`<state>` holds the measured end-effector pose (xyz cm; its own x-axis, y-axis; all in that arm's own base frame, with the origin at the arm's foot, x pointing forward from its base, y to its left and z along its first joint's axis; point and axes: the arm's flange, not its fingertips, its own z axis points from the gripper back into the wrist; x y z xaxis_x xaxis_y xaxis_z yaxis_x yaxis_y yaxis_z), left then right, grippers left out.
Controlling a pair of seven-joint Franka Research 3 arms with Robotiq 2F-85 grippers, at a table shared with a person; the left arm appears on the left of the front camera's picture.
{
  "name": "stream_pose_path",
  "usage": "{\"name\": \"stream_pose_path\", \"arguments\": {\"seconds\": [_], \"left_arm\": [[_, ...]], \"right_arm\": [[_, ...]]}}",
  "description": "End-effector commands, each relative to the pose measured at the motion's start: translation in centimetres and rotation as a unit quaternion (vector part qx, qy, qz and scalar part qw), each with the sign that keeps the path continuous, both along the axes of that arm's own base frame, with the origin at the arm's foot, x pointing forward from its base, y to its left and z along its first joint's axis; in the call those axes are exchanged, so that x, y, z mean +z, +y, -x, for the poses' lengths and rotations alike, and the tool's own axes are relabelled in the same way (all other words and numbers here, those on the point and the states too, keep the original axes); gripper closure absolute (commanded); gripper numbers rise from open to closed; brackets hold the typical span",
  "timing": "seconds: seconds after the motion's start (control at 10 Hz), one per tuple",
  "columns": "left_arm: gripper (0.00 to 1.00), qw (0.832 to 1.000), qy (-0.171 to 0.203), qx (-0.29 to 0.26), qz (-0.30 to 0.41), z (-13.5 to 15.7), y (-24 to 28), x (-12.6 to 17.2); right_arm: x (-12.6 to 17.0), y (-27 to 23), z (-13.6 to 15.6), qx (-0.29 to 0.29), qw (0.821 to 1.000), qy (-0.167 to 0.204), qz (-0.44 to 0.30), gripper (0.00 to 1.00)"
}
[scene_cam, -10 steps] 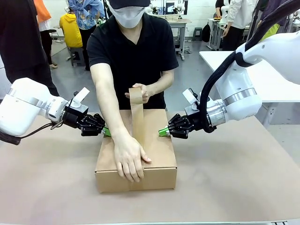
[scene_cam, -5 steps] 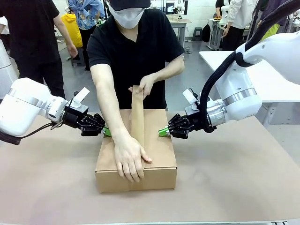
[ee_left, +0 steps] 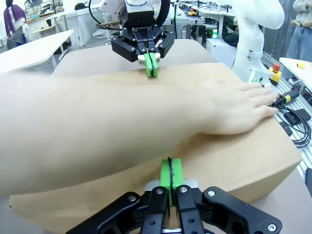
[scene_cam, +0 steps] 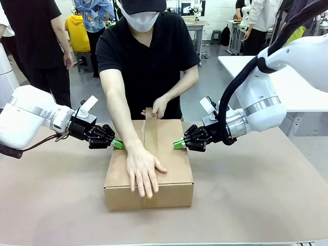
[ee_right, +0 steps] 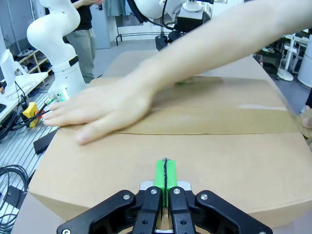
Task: Wrap the clocks to prevent damage.
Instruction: After the human seals the box with tape, release both hands from the side flaps of the Package Box.
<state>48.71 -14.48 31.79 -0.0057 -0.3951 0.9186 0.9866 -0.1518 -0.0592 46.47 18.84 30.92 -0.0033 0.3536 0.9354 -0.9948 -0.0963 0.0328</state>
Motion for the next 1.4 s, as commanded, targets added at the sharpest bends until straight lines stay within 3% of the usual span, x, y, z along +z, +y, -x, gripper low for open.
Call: {"name": "stream_pose_path", "arguments": {"seconds": [0.0, 1.3], "left_arm": [[1.00, 1.000, -0.001, 0.001, -0.001, -0.02, -0.07, -0.06], [1.00, 1.000, -0.001, 0.001, -0.001, -0.02, -0.07, -0.06]], "right_arm": [[-0.18, 0.08, 0.04, -0.007, 1.000, 0.001, 0.000, 0.99], [-0.18, 0.08, 0.04, -0.007, 1.000, 0.001, 0.000, 0.99]]}}
